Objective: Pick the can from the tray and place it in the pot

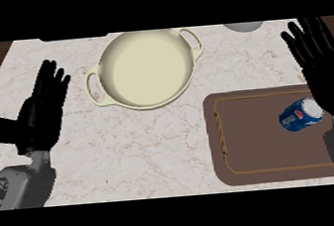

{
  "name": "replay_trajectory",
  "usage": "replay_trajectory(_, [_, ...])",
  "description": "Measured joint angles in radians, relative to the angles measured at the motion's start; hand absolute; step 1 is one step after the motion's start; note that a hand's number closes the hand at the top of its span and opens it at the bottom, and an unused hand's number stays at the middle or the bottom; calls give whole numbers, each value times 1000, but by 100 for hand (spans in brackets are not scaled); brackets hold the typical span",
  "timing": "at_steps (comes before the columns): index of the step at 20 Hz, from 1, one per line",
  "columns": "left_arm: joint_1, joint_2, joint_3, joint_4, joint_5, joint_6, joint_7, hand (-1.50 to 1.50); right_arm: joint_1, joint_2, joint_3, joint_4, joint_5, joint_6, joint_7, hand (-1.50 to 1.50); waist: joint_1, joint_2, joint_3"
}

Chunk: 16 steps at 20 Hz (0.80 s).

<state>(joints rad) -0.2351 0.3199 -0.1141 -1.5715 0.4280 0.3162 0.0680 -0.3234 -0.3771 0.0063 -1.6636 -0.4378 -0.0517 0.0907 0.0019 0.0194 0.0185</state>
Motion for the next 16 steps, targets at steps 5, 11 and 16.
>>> replay_trajectory(5, [60,8,-16,-4,-66,17,-61,0,57,-107,-155,-37,-36,170,-234,150,-27,-18,-8])
replay_trajectory(11, [135,-11,-63,-11,-133,36,-136,0,193,-211,-374,101,124,150,-500,-150,-46,-13,-11])
replay_trajectory(16, [180,-34,-95,-18,-164,36,-182,0,339,-165,-462,196,148,265,-891,-150,-28,-18,-13])
